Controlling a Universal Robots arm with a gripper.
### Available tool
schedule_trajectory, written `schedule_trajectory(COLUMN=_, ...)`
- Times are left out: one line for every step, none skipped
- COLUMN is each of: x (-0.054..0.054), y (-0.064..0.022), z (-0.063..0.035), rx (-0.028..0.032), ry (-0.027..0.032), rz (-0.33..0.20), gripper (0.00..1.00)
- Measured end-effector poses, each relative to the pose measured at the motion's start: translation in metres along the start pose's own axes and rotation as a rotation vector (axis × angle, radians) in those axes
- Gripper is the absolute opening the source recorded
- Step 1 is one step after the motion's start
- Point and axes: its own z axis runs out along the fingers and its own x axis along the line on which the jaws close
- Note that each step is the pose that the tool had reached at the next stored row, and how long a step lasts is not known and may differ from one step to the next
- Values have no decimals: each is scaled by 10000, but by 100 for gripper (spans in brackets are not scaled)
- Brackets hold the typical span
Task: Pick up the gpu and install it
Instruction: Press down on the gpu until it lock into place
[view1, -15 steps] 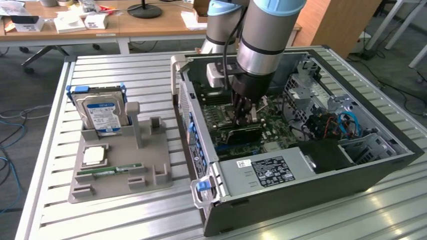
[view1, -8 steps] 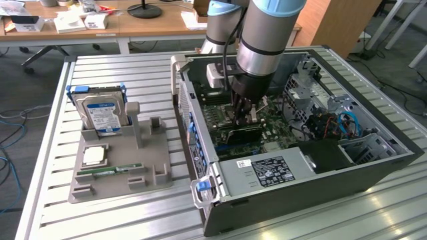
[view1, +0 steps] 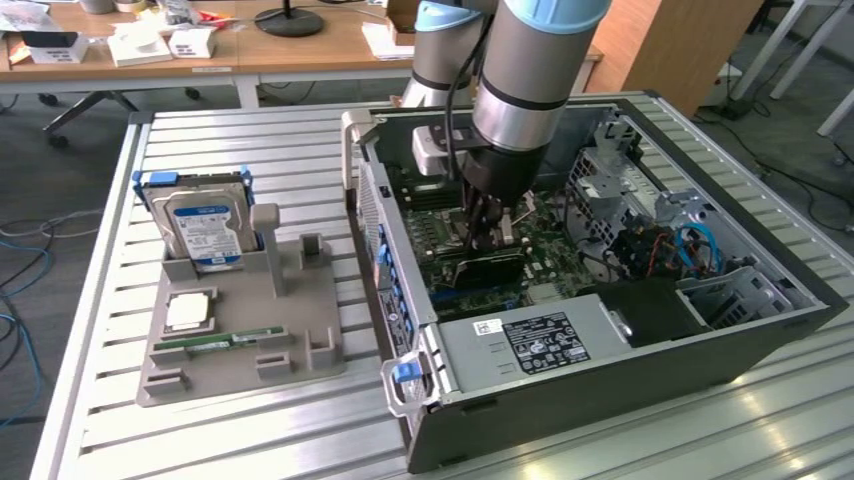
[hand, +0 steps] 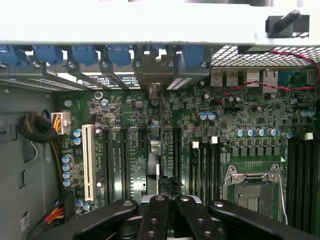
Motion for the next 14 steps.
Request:
schedule_trajectory(x=-2, y=0, z=1, rx=0, ry=0, rz=0, gripper=11)
schedule_trajectory(x=-2, y=1, z=2, rx=-1, ry=2, rz=1, gripper=11)
schedule_trajectory(x=-3, y=1, z=8, rx=0, ry=0, rz=2, gripper=11)
schedule_trajectory(x=-2, y=1, z=13, rx=0, ry=0, rz=2, gripper=11)
schedule_trajectory(x=-2, y=1, z=13, rx=-1, ry=2, rz=2, gripper=11)
schedule_trajectory(x=-2, y=1, z=13, rx=-1, ry=3, rz=2, gripper=11)
schedule_trajectory(x=-2, y=1, z=13, rx=-1, ry=3, rz=2, gripper=11)
schedule_trajectory(x=-2, y=1, z=13, rx=-1, ry=2, rz=1, gripper=11)
schedule_trajectory(x=-2, y=1, z=14, rx=-1, ry=2, rz=2, gripper=11)
schedule_trajectory(x=-2, y=1, z=18, rx=1, ry=-2, rz=2, gripper=11)
schedule_trajectory(x=-2, y=1, z=24, rx=2, ry=-4, rz=2, gripper=11)
schedule_trajectory(x=-2, y=1, z=25, rx=1, ry=-1, rz=2, gripper=11)
schedule_trajectory(x=-2, y=1, z=25, rx=-1, ry=1, rz=2, gripper=11)
schedule_trajectory(x=-2, y=1, z=25, rx=0, ry=1, rz=2, gripper=11)
